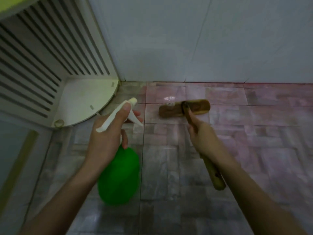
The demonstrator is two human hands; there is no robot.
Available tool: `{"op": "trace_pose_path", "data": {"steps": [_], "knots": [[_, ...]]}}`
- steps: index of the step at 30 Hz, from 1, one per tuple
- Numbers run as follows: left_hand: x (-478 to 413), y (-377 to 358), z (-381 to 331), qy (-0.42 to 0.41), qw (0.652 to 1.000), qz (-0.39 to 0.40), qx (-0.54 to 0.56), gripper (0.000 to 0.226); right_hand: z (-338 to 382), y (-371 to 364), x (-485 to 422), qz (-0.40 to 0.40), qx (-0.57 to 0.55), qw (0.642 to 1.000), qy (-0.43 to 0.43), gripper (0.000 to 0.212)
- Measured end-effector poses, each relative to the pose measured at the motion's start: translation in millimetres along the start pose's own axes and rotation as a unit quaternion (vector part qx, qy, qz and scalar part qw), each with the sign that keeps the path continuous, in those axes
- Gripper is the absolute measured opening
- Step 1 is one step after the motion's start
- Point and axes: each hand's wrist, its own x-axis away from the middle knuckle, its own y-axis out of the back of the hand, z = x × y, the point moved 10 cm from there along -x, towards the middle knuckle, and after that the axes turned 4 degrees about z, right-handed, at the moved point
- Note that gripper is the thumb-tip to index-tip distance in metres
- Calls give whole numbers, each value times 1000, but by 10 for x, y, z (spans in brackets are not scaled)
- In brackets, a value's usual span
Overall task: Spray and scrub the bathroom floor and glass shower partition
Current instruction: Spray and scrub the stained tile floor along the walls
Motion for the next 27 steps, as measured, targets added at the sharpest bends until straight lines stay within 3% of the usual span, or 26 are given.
{"op": "trace_pose_path", "data": {"steps": [2, 5, 11, 17, 23, 27], "knots": [[7, 73, 118, -2, 1000, 6, -14, 39, 114, -13, -330, -31, 11, 999, -3, 55], [9, 155, 271, 14, 999, 16, -32, 47, 344, 25, -778, -53, -2, 999, 6, 55], [16, 198, 354, 32, 999, 16, -6, 47, 136, -414, -22, -44, -139, 989, -15, 49], [-50, 259, 323, 25, 999, 24, -5, 53, 601, -346, -854, -79, -75, 993, 42, 50], [-88, 375, 224, -2, 1000, 13, -2, 38, 302, -677, 292, -49, -93, 994, -17, 49], [-65, 397, 222, -15, 1000, 12, -8, 44, 601, -562, -584, -81, -50, 995, 4, 51]]}}
